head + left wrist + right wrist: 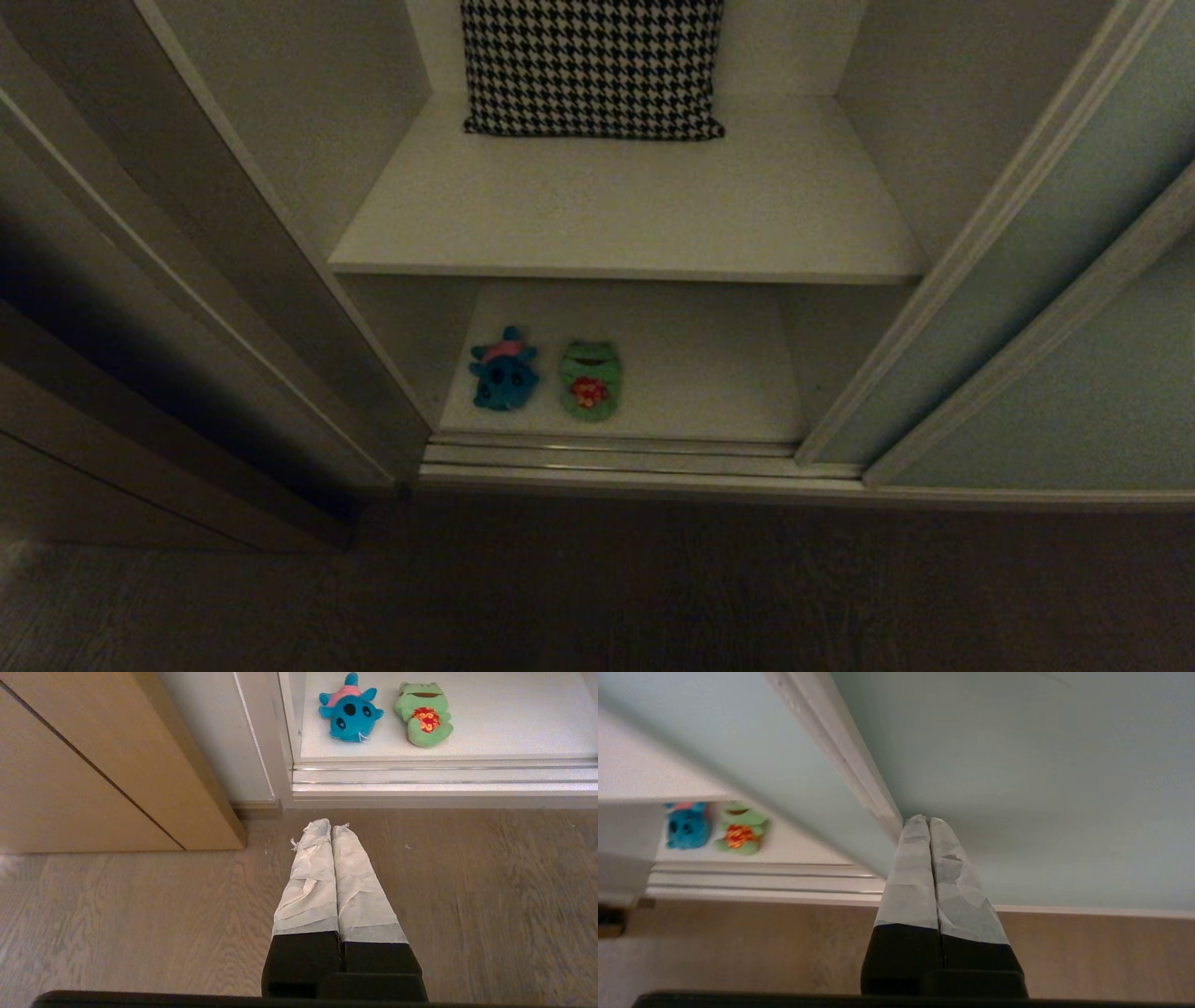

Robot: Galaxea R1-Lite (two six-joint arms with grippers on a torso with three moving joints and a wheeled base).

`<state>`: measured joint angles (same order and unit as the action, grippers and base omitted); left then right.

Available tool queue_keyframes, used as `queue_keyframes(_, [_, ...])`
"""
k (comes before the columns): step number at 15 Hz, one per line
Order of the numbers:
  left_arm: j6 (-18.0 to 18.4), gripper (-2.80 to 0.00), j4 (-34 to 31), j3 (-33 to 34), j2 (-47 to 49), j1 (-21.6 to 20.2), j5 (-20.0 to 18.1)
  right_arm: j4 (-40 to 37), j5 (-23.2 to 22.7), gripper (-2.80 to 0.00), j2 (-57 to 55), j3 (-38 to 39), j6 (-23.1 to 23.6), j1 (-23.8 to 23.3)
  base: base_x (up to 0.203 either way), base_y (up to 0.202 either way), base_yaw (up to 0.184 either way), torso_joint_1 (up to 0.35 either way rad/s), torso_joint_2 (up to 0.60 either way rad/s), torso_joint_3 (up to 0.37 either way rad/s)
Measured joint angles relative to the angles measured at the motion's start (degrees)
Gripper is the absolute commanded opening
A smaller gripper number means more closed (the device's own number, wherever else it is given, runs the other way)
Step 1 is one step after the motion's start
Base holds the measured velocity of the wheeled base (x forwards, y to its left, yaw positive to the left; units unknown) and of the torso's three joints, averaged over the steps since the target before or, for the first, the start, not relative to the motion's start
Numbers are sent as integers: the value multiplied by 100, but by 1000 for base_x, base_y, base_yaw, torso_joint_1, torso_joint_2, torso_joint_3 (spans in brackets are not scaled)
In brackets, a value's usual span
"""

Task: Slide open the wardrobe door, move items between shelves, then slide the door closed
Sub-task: Close the door

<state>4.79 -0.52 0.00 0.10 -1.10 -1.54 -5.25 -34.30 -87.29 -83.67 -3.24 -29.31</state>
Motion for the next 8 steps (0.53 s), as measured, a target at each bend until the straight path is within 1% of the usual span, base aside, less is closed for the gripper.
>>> queue_keyframes(3, [2, -280, 1, 0, 0, 0, 0, 46, 65, -280, 201, 244, 18, 429, 0, 0, 0, 0, 0, 0])
queue_keyframes(6, [3, -280, 6, 0, 0, 5, 0, 11, 230, -280, 461, 581, 105, 1181, 0, 0, 0, 0, 0, 0])
queue_keyframes(8, [2, -280, -2, 0, 0, 6, 2, 5, 464, -280, 752, 828, 133, 1728, 0, 0, 0, 0, 0, 0])
